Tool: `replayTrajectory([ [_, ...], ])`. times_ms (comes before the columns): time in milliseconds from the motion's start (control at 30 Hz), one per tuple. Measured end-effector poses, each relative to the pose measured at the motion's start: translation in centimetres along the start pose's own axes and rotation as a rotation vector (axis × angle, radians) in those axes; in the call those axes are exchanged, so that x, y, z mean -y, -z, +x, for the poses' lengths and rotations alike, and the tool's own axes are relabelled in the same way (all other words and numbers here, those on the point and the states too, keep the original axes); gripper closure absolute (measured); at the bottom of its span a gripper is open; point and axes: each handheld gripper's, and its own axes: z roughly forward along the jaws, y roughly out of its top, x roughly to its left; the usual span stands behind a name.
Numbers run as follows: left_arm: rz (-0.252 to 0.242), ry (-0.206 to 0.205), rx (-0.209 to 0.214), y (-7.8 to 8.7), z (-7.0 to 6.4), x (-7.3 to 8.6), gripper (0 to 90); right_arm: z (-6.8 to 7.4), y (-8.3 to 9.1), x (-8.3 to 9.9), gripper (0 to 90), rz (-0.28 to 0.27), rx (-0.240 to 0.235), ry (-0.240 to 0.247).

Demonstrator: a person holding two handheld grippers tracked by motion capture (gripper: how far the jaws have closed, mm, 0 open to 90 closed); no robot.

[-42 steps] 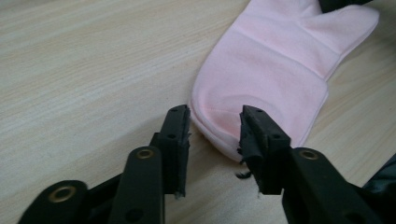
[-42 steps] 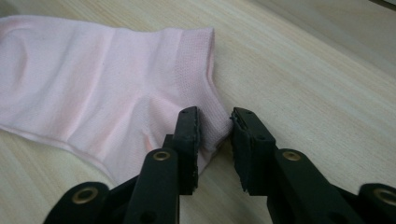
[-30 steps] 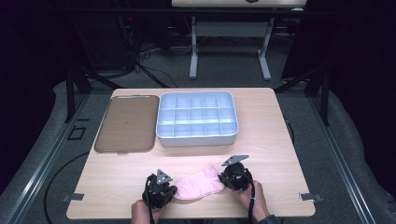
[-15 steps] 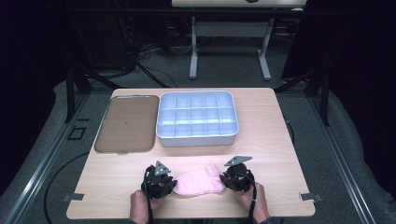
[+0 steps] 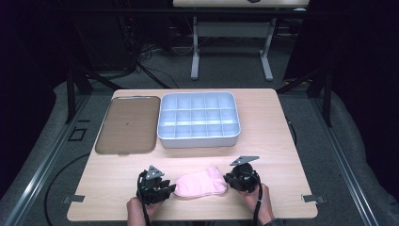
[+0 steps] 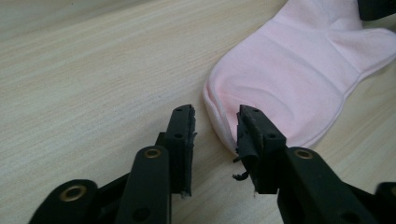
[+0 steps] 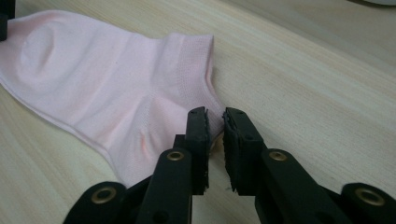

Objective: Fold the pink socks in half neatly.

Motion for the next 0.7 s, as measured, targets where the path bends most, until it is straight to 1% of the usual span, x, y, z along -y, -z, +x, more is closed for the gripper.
replayTrajectory([
  [33, -0.008, 0.003, -0.002, 0.0, -0.1, 0.1, 71.8, 0.0, 0.0, 0.0, 83.5, 0.008, 0.001, 0.005],
  [67, -0.012, 0.002, -0.002, -0.1, -0.1, 0.2, 71.8, 0.0, -0.1, 0.1, 85.2, 0.004, -0.002, -0.003],
  [100, -0.018, -0.003, 0.002, -0.1, -0.1, 0.3, 75.6, 0.0, -0.1, 0.2, 88.5, 0.006, 0.002, -0.002],
  [133, -0.02, -0.006, 0.001, -0.1, -0.1, 0.3, 77.1, 0.0, -0.2, 0.2, 89.4, 0.008, 0.003, 0.004],
  [167, -0.023, -0.02, 0.001, -0.2, 0.0, 0.4, 79.0, 0.0, -0.2, 0.3, 89.7, 0.006, 0.006, 0.004],
  [200, -0.023, -0.02, 0.001, -0.2, 0.0, 0.4, 80.8, 0.0, -0.2, 0.3, 89.7, 0.006, 0.006, 0.004],
  [233, -0.023, -0.021, 0.003, -0.2, 0.0, 0.4, 80.8, 0.0, -0.2, 0.3, 89.8, 0.009, 0.006, 0.006],
  [300, -0.022, -0.017, 0.004, -0.3, -0.1, 0.5, 82.7, -0.1, -0.1, 0.3, 89.4, -0.002, 0.005, 0.003],
  [333, -0.024, -0.024, 0.005, -0.3, -0.1, 0.5, 82.7, -0.1, -0.1, 0.3, 89.4, -0.002, 0.005, 0.003],
  [367, -0.023, -0.025, 0.006, -0.3, -0.1, 0.5, 82.8, -0.3, 0.2, 0.2, 85.1, -0.017, -0.005, -0.01],
  [400, -0.021, -0.025, 0.01, -0.3, -0.1, 0.5, 82.8, -0.3, 0.2, 0.2, 85.1, -0.017, -0.005, -0.01],
  [433, -0.021, -0.027, 0.011, -0.4, 0.0, 0.5, 82.8, -0.4, 0.3, 0.1, 80.4, -0.028, -0.011, -0.018],
  [467, -0.021, -0.029, 0.013, -0.4, 0.0, 0.5, 82.8, -0.5, 0.4, -0.1, 77.4, -0.035, -0.017, -0.017],
  [500, -0.023, -0.021, 0.015, -0.4, 0.0, 0.5, 82.9, -0.7, 0.5, -0.4, 72.0, -0.035, -0.019, -0.022],
  [533, -0.023, -0.021, 0.015, -0.4, 0.0, 0.5, 82.9, -0.7, 0.5, -0.4, 72.0, -0.035, -0.019, -0.022],
  [567, -0.022, -0.026, 0.019, -0.4, 0.0, 0.5, 82.8, -0.9, 0.0, -0.7, 69.7, -0.028, -0.042, -0.035],
  [600, -0.022, -0.026, 0.019, -0.4, 0.0, 0.5, 82.9, -1.0, -0.2, -0.7, 69.0, -0.014, -0.049, -0.037],
  [633, -0.021, -0.027, 0.022, -0.5, -0.1, 0.5, 82.9, -1.1, -0.5, -0.7, 69.6, -0.003, -0.058, -0.037],
  [667, -0.021, -0.027, 0.022, -0.5, -0.1, 0.5, 82.9, -1.1, -0.5, -0.7, 69.6, -0.003, -0.058, -0.037],
  [700, -0.021, -0.031, 0.021, -0.5, -0.1, 0.5, 82.9, -1.0, -0.7, -0.7, 72.5, 0.007, -0.06, -0.039],
])
